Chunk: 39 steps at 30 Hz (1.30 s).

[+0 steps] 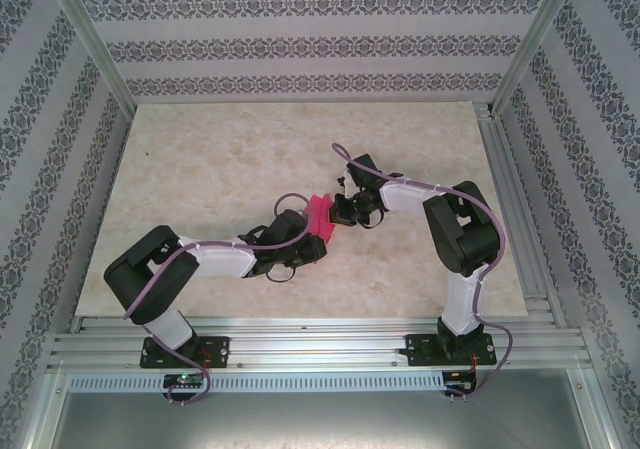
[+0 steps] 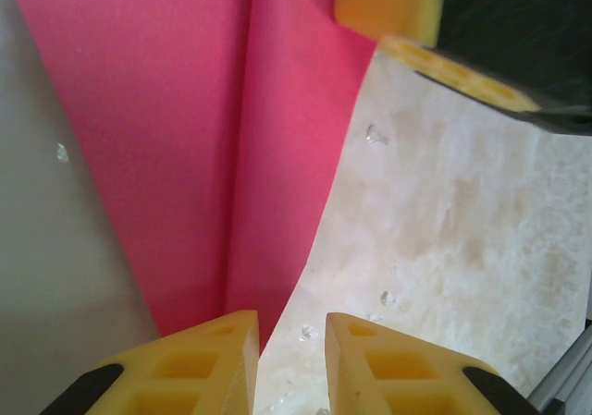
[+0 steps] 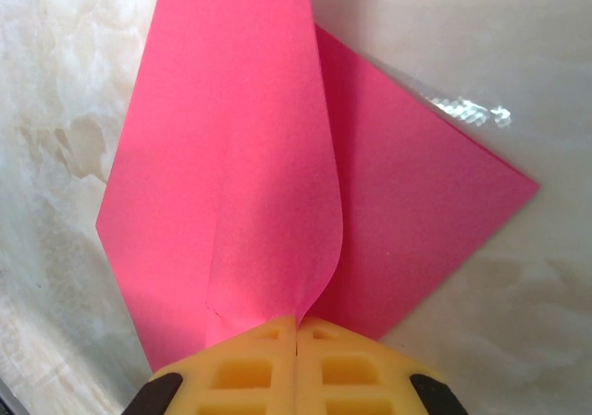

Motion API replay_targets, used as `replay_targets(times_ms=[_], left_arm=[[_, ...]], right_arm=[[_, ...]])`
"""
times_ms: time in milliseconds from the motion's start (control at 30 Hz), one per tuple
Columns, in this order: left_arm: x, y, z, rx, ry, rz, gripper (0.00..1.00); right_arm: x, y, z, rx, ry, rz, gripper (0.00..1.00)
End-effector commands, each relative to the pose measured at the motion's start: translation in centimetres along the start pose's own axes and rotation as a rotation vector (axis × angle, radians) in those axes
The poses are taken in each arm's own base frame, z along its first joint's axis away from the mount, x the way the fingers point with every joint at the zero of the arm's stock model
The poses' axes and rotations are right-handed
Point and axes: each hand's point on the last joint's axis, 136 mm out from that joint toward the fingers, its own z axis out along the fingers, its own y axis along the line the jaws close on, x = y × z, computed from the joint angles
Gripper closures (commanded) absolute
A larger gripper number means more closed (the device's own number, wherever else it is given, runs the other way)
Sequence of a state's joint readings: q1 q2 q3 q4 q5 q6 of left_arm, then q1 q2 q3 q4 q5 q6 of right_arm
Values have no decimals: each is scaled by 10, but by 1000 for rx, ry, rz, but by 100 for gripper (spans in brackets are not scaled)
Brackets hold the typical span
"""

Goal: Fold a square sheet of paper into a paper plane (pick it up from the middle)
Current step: Fourth fold the wing at the center of the table.

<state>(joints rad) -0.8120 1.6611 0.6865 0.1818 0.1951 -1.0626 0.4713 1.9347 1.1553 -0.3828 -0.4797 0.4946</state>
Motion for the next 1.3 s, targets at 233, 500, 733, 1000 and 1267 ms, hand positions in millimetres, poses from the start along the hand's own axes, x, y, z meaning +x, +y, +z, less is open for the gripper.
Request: replay_targets(times_ms=[233,500,733,1000,1267], left_arm=[[-8,4,8,-25,-31,-20,75],[-1,27,9,-119,-14,-6,76],[7,32,16,-110,21,-18,77],[12,37,18,-121,41,-12,77],[13,37,22,-116,48,-15,77]], right_arm=[[-5,4,4,7,-11,-35,100],[-6,6,4,3,-9,-35,100],[-13,6,-4,11,-32,-39,96],[-24,-1,-4,44,-36,-43,98],[-45,2,-56,37,-157,-34,78]])
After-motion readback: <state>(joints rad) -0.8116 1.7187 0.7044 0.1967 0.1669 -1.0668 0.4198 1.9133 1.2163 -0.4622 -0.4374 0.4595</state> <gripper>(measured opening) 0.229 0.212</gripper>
